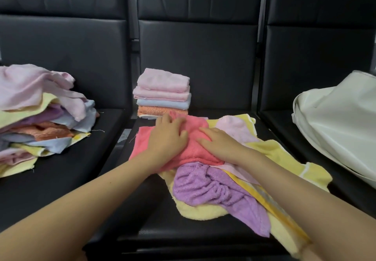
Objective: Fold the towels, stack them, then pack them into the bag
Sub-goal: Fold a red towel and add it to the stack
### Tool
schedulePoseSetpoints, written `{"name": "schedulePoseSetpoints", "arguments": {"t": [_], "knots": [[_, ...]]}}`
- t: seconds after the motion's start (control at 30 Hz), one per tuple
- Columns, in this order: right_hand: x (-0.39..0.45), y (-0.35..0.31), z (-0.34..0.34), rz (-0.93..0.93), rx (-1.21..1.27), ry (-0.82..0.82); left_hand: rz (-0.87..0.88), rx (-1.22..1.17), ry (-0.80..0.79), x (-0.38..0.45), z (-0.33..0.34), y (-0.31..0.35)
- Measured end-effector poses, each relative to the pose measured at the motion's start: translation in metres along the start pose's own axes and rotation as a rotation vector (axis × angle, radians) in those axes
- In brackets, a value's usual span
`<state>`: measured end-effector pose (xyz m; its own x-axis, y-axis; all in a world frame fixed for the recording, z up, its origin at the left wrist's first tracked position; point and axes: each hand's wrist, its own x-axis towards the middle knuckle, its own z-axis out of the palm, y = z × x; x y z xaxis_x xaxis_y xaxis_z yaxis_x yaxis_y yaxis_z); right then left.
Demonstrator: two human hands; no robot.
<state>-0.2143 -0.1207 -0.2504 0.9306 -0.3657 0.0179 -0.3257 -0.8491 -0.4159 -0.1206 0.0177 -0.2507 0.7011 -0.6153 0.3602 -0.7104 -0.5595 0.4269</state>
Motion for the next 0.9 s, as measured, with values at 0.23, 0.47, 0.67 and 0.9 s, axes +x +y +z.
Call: {"name": "schedulePoseSetpoints", "arguments": {"t": [0.23,0.47,0.67,0.9], "knots": [[-0.003,-0.006,-0.003,0.102,0.343,0.162,-0.164,0.063,-0.415,-0.004,0.006,-0.007],[0.004,-0.007,-0.017,0.379,0.935,-0.012,-0.141,-0.059,-0.274,-0.003,0.007,-0.015],[0.010,-0.033,-0.021,0.296,1.003,0.144,-0.243,-0.436,0.115,0.010,-0.016,-0.028],[0.004,-0.079,-0.019,-0.019,1.052,-0.139,-0.646,-1.369,-0.175,0.020,-0.038,-0.052]]}}
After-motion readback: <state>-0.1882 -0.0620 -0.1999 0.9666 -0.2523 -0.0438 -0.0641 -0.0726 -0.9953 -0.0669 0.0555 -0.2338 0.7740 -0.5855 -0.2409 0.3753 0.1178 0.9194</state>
